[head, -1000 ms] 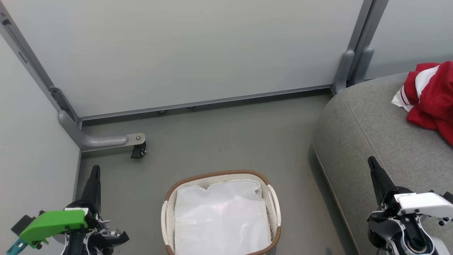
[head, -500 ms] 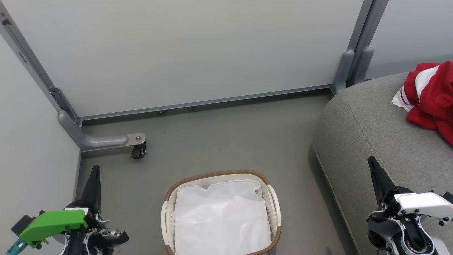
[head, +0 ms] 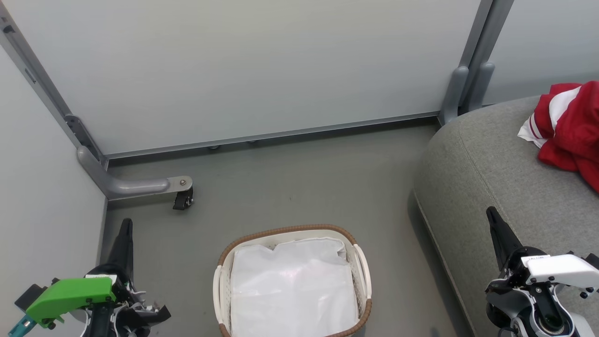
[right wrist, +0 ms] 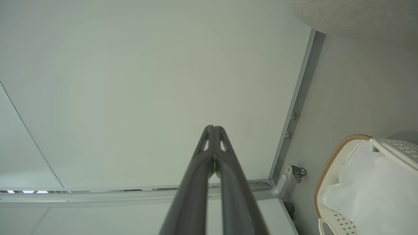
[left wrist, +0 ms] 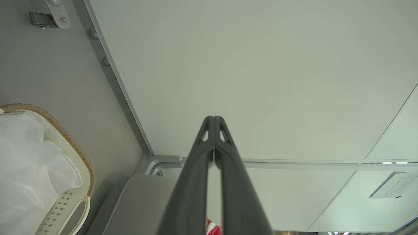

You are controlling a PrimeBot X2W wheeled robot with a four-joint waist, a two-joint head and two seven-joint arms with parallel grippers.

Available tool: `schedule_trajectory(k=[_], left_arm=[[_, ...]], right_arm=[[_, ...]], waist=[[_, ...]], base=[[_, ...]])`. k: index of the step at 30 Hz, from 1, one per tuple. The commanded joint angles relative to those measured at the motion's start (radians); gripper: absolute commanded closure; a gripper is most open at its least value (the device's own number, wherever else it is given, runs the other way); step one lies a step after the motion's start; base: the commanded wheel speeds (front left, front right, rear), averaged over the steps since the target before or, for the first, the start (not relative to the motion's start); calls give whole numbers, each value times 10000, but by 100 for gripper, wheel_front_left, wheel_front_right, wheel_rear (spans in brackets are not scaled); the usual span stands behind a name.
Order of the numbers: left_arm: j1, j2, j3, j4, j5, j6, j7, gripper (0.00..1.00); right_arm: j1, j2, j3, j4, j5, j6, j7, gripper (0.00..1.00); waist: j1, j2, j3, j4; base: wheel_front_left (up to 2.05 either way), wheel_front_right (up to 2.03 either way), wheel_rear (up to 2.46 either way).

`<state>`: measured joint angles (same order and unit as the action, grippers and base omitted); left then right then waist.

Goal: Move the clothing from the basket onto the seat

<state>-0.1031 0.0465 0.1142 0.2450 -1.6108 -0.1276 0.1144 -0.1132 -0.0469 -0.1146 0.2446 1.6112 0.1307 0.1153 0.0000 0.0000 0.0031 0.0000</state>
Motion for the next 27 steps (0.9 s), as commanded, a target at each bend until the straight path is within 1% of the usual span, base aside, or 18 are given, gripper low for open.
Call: schedule_trajectory(k=[1,27], left_arm=[[-107,70,-2,-17,-39,-61,34,100],[-107,70,-3,-19,-39,-61,33,100]], right_arm=[[113,-62,-19,-31,33,0,14,100],[113,-63,-17,-29,34,0,12,100]], waist=[[0,0,0,0],[0,0,0,0]], base=[[0,0,0],[0,0,0]])
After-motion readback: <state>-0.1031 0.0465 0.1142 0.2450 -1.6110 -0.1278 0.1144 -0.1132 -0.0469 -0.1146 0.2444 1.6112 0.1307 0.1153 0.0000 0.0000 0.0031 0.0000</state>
